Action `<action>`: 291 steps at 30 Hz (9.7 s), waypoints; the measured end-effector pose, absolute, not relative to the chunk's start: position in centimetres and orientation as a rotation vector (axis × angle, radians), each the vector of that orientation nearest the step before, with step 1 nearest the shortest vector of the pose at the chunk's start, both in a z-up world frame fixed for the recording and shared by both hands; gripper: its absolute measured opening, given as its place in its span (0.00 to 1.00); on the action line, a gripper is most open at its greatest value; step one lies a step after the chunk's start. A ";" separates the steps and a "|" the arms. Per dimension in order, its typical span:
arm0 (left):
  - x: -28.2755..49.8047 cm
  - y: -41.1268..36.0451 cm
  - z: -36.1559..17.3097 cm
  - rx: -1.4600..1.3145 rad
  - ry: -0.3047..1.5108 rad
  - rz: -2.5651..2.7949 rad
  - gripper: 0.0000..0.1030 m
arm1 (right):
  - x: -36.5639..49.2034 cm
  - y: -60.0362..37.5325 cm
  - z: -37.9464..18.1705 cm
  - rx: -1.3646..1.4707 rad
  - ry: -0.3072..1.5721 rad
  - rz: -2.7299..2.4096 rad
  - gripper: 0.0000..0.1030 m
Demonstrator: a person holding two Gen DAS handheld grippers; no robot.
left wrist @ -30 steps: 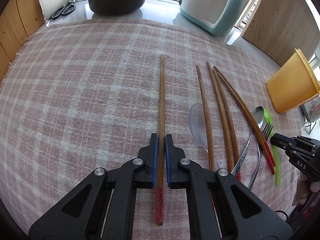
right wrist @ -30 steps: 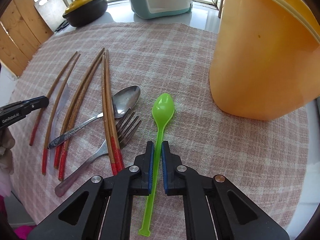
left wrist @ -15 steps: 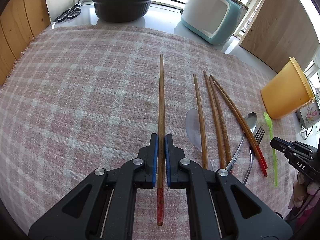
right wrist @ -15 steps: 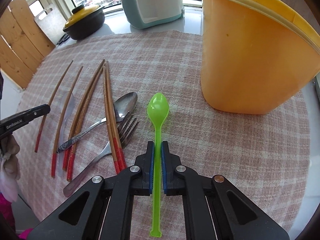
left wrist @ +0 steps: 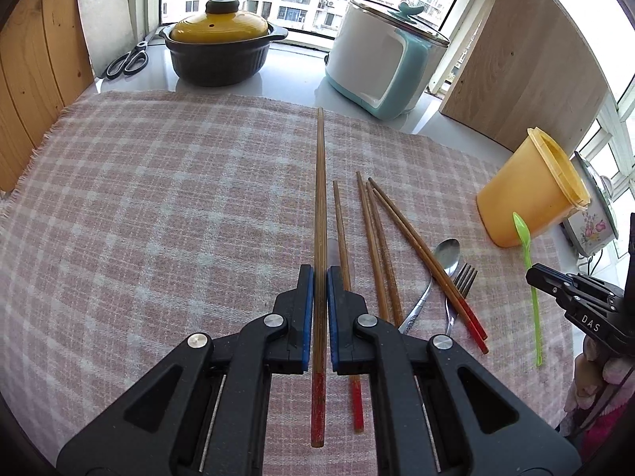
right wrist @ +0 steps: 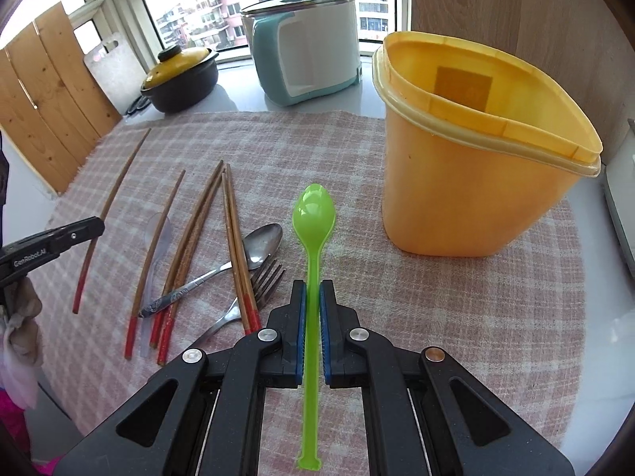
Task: Organize utensils
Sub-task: 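Lift the chopstick with the left tool while the right tool lifts the green spoon, then lower both held utensils into the yellow container and open both tools, then move both tools back over the remaining chopsticks, then grasp a chopstick with the left tool while the right tool grasps another chopstick, then lift both chopsticks upright and carry them toward the yellow container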
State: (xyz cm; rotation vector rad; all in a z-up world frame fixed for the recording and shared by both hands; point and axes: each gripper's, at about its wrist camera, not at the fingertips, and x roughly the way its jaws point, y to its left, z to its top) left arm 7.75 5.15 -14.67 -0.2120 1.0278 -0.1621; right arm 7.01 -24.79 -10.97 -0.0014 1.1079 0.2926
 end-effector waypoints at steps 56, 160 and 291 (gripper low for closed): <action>17.8 -16.3 -3.7 -0.361 0.827 -0.323 0.05 | 19.6 -34.2 -0.2 -0.031 0.808 0.328 0.05; 7.0 3.9 -11.7 -0.254 0.969 -0.138 0.33 | 6.5 -24.9 -5.7 -0.028 0.955 0.462 0.71; 9.9 4.6 -18.6 -0.270 1.125 -0.124 0.04 | 16.1 -13.4 -15.0 -0.226 1.322 0.658 0.05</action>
